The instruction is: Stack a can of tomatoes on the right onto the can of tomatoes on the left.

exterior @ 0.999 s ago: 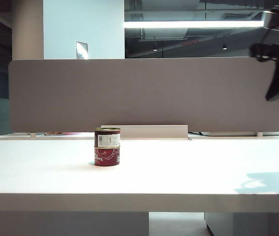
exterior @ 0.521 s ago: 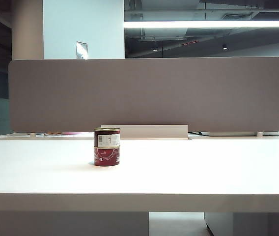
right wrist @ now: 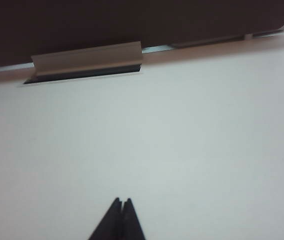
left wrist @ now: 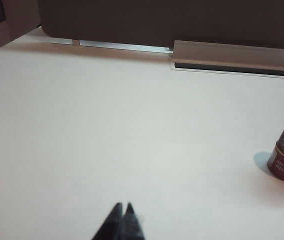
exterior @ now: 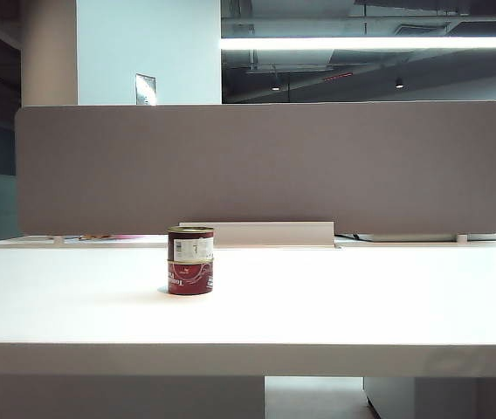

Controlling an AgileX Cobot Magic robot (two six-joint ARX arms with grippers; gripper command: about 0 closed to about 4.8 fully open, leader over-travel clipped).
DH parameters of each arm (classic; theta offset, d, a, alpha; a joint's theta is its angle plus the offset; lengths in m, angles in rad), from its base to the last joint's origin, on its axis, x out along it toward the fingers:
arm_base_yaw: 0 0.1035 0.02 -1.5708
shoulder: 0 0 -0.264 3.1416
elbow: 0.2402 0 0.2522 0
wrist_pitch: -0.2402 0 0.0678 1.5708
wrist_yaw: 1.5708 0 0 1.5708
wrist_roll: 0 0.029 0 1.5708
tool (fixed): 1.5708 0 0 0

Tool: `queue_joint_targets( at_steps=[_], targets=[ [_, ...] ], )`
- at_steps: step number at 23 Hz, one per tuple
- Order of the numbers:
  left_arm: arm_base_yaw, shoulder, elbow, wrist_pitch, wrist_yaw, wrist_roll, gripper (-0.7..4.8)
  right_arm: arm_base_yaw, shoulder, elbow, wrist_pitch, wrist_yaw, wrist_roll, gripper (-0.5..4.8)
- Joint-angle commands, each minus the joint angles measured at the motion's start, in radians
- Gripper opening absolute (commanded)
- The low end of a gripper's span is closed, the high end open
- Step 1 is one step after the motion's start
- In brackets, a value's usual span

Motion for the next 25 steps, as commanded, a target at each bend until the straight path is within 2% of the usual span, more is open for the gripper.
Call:
queue_joint_targets(
  at_steps=[1,12,25],
  targets=[
    [0.001,0.001,0.004,0.012,0.003,0.004,-0.06,-0.001,-0.067,-0.034,-0.001,-0.006,0.011,-0.05],
    [0.001,0.001,0.004,0.011,0.003,0.004,-0.06,0.000,-0.271,-0.170,-0.050,-0.006,0.056,-0.05],
    [0.001,0.001,0.004,0.009,0.003,0.004,-0.06,-0.003,-0.374,-0.177,-0.203,-0.002,0.048,-0.05]
  ],
)
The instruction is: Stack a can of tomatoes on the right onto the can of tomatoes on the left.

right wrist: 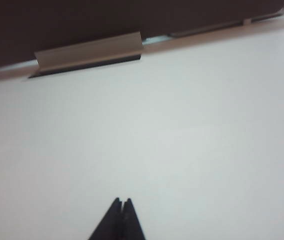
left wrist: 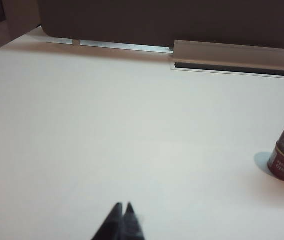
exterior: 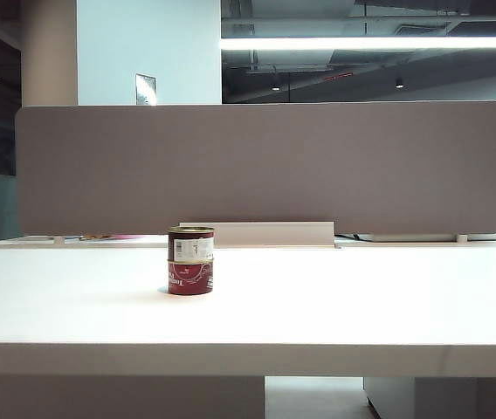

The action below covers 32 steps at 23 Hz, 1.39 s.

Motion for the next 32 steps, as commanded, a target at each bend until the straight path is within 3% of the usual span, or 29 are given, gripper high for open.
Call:
queue_joint_targets(
  at_steps=[1,5,10,24,32],
  targets=[
    [0.001,0.001,0.004,0.009,0.003,0.004,-0.06,-0.002,-0.002,-0.006,-0.014,0.004,-0.002,-0.05],
    [0.001,0.001,0.004,0.009,0.003,0.004,-0.06,-0.001,-0.002,-0.006,-0.014,0.004,-0.027,-0.05],
    [0.001,0.001,0.004,0.009,0.003,0.004,-0.06,-0.001,-0.002,-0.006,-0.008,0.031,-0.191,-0.05],
    [0.001,0.001,0.004,0.009,0.003,0.004,-0.06,0.000,-0.002,-0.006,0.061,0.037,-0.190,-0.05],
    [0.001,0.001,0.004,0.009,0.003,0.004,-0.06,0.000,-0.002,-0.006,0.065,0.116,-0.190,-0.05]
  ],
)
